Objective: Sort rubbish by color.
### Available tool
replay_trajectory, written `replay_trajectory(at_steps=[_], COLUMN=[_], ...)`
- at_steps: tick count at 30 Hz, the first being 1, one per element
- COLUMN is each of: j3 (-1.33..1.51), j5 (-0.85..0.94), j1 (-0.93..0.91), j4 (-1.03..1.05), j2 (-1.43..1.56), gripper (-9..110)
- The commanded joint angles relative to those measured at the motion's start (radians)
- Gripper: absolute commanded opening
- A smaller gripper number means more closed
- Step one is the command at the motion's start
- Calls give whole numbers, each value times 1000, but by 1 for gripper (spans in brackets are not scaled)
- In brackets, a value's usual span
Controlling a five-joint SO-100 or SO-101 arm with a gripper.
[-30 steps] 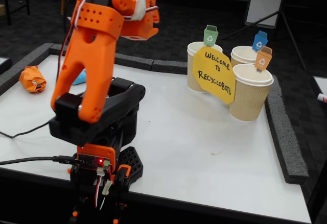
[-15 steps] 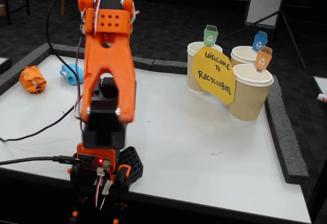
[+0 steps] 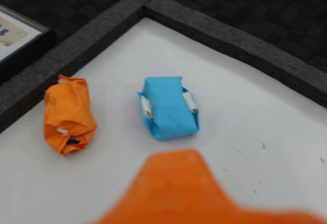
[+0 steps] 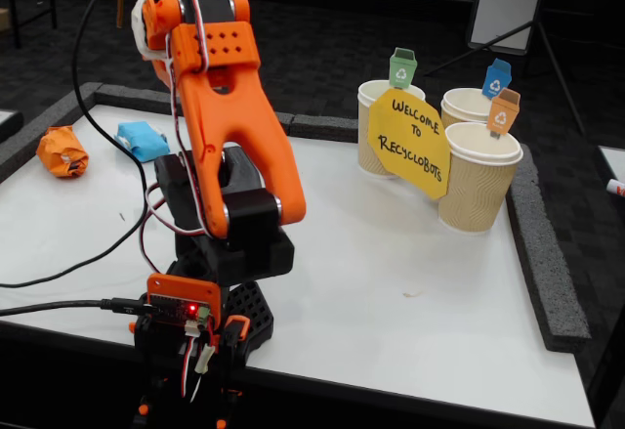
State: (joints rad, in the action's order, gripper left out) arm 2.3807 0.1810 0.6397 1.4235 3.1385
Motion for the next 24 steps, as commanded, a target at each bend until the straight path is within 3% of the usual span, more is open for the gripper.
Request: replay_trajectory(at_steps=[1,14,24], j3=[-11,21,-25], j5=[18,20,20], j1=[32,43,41], j4=[-46,-114,-318], j2=[0,-66,-518], gripper=[0,0,0])
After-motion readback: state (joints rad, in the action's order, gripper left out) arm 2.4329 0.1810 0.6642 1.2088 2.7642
